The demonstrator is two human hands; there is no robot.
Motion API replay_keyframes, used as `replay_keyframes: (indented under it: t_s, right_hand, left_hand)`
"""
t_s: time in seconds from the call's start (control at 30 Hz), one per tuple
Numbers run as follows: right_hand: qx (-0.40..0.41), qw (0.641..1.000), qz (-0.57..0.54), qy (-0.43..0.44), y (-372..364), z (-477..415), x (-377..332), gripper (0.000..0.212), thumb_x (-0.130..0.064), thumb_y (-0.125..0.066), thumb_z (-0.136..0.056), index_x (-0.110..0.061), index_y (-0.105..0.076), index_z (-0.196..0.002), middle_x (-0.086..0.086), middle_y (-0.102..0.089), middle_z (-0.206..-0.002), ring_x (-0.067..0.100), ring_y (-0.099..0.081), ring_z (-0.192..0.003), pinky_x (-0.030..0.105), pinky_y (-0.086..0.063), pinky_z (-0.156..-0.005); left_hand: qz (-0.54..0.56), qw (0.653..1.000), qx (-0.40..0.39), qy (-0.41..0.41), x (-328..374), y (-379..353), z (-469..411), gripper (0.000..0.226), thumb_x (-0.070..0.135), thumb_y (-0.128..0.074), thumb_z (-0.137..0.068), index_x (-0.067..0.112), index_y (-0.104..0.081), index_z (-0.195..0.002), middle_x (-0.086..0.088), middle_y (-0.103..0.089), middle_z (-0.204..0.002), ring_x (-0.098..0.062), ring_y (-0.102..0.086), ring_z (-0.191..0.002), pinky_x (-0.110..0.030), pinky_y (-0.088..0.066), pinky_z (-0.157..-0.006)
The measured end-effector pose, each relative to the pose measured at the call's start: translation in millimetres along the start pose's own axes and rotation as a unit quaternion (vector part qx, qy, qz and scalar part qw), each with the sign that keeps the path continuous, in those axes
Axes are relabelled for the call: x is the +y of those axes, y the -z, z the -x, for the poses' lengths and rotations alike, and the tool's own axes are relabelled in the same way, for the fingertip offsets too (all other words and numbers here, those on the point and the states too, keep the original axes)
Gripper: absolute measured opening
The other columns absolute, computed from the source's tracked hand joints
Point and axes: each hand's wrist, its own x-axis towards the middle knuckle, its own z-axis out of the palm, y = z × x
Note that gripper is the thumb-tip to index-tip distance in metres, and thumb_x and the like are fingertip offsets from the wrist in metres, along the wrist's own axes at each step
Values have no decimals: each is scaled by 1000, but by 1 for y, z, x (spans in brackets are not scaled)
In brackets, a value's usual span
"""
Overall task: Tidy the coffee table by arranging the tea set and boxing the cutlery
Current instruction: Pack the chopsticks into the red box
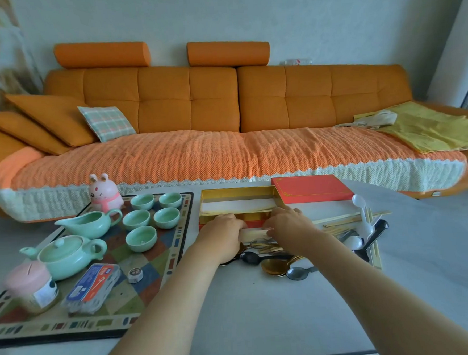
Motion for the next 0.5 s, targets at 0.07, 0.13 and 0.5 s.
replay_keyframes:
  t_s: [0.07, 0.13, 0.5]
  right_hand:
    - [-4, 1000, -5, -7, 0, -2, -1, 28, -23, -53, -98, -25, -61, -124, 2, -53, -126, 21, -46, -117, 38, -39, -102]
    - [-17, 1000, -22, -15, 1, -4, -3, 25, -24, -54, -97, -25, -62, -120, 2, -53, -125, 21, -50, -114, 38, -41, -101]
    - [99, 986, -127, 51, 4, -8, 1, 23, -10, -51, -98, -15, -70, -110, 2, -60, -102, 22, -58, -89, 34, -51, -78]
  left_hand:
    - [-5, 1000, -5, 5, -2, -2, -1, 37, 16, -49, -98, 25, -60, -132, 1, -54, -120, -22, -46, -120, -39, -46, -95]
    - [-3, 1000, -3, 5, -2, -3, -1, 34, 17, -50, -99, 24, -61, -130, 1, -53, -120, -20, -44, -121, -38, -45, -98]
    - [24, 998, 59, 21, -8, 10, -3, 31, 12, -50, -94, 27, -64, -116, 3, -66, -112, -21, -60, -99, -38, -52, -82]
